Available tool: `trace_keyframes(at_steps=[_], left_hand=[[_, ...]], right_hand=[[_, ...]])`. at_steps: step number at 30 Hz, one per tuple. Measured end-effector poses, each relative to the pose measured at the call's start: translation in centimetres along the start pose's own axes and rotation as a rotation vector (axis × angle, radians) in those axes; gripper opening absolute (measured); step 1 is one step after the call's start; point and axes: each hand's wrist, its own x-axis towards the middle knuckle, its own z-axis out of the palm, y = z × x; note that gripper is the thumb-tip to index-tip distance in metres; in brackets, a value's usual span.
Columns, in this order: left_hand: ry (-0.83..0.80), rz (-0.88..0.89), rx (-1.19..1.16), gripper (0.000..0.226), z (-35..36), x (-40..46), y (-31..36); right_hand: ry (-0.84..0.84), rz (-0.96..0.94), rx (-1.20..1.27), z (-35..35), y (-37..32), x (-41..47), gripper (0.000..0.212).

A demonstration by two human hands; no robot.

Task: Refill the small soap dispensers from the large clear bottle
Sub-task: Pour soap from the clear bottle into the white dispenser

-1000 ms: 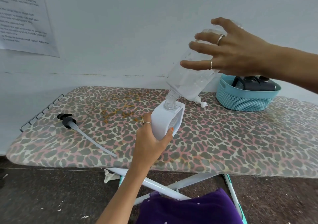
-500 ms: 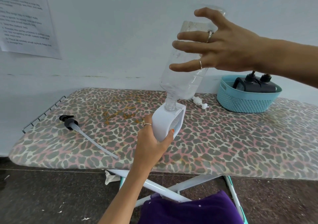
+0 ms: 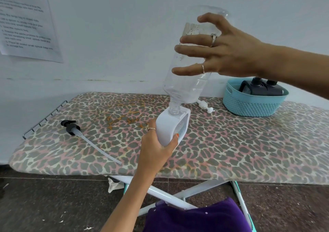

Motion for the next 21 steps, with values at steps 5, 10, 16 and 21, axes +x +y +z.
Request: trace_keyframes(at_steps=[5,10,16,21], left_hand=[[-0.003,-0.005,-0.003,0.058,0.0,0.0,-0.1],[0.002,-0.022,-0.007,0.058,0.0,-0.1,0.0],[-0.015,-0.039,-0.03,0.06,-0.1,-0.1,0.2],[-0.011,-0.049,-0.013,0.061,-0.1,-0.1,0.1]], right_hand=[[0.021,0.073,-0.029,0.5,-0.8,-0.6,0.059],[-0.001,0.237,0.052,0.9,-2.7,-1.9,0.074],[-0.08,0.622,0.301,1.0,-8.5,-4.5,0.083],[-0.138,1.029,0.72,1.1,-14.3,-5.5,0.084]])
